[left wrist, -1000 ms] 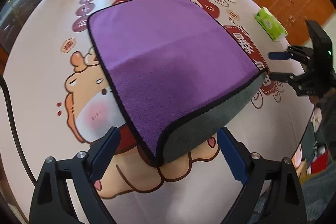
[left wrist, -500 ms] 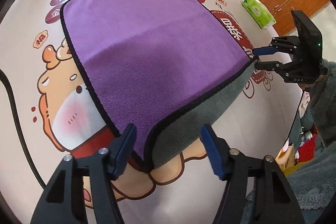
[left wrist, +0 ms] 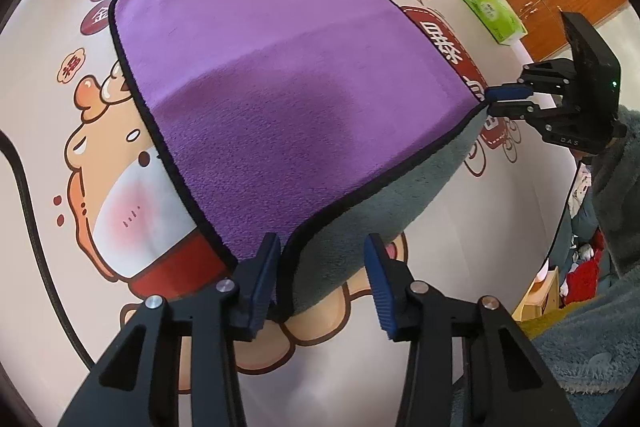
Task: Fold towel
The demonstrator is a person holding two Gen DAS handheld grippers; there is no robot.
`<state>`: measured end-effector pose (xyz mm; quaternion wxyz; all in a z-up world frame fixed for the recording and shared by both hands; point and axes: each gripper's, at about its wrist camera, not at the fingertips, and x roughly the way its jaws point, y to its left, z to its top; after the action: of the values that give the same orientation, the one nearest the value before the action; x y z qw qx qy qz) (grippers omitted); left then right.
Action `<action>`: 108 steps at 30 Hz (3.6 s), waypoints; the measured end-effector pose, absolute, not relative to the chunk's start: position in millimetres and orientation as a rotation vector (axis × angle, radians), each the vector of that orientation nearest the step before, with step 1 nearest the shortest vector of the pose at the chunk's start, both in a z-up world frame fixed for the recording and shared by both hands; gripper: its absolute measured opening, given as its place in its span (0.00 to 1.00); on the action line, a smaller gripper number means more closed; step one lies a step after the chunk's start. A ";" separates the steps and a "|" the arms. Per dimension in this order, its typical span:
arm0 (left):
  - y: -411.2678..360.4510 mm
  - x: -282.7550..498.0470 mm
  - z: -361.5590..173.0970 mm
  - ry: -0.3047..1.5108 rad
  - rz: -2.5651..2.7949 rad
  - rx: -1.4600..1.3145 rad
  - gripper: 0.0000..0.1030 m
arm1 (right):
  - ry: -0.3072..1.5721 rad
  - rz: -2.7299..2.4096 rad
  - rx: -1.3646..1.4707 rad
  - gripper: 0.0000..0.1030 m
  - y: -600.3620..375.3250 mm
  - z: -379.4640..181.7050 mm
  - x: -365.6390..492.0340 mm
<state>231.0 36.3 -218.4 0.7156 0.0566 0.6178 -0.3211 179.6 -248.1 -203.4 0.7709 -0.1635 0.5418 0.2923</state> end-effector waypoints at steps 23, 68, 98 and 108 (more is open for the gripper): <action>42.6 219.0 -203.3 1.306 -0.569 0.145 0.06 | 1.102 0.557 -0.389 0.06 -241.7 -190.2 176.8; 72.3 466.0 -221.4 1.124 0.000 0.040 0.09 | 0.968 0.018 -0.262 0.06 -167.2 -205.3 450.0; 70.4 387.3 -147.0 0.982 0.006 -0.036 1.00 | 0.881 0.064 -0.042 1.00 -168.7 -143.0 370.0; 56.0 313.1 -111.0 0.966 -0.044 -0.038 1.00 | 0.866 0.068 0.017 1.00 -178.8 -109.3 287.2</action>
<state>313.1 56.0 -111.0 0.8852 -0.0180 0.4644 -0.0209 287.2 -178.8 -109.3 0.9071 0.0084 0.4195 0.0328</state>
